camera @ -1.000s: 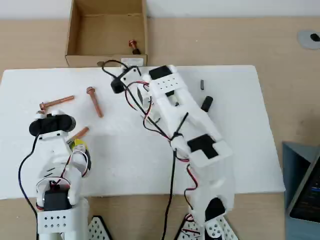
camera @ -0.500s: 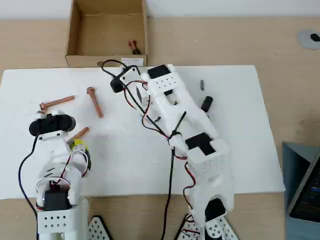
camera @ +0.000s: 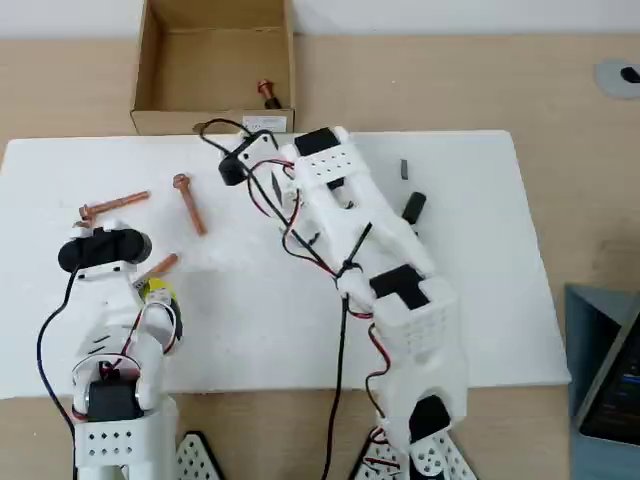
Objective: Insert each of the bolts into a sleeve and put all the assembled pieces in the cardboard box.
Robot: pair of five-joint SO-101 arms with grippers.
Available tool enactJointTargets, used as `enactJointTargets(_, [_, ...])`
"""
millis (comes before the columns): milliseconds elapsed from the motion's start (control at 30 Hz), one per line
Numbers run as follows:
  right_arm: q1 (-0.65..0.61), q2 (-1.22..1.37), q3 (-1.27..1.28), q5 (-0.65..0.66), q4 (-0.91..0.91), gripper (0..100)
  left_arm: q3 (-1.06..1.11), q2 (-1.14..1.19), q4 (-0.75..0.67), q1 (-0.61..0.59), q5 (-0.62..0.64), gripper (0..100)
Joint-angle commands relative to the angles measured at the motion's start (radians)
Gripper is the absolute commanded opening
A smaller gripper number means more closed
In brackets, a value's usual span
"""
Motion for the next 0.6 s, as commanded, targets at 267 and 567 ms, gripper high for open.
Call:
enactJointTargets(267, [-0.007, -0.390, -0.163, 0.000, 0.278, 1.0, -0.002, -0.005, -0.012, -0.006, -0.006, 0])
enactJointTargets(567, [0.093, -0.716, -0.031, -0.267, 0.333, 1.0, -0.002, -0.005, -0.015, 0.005, -0.006, 0])
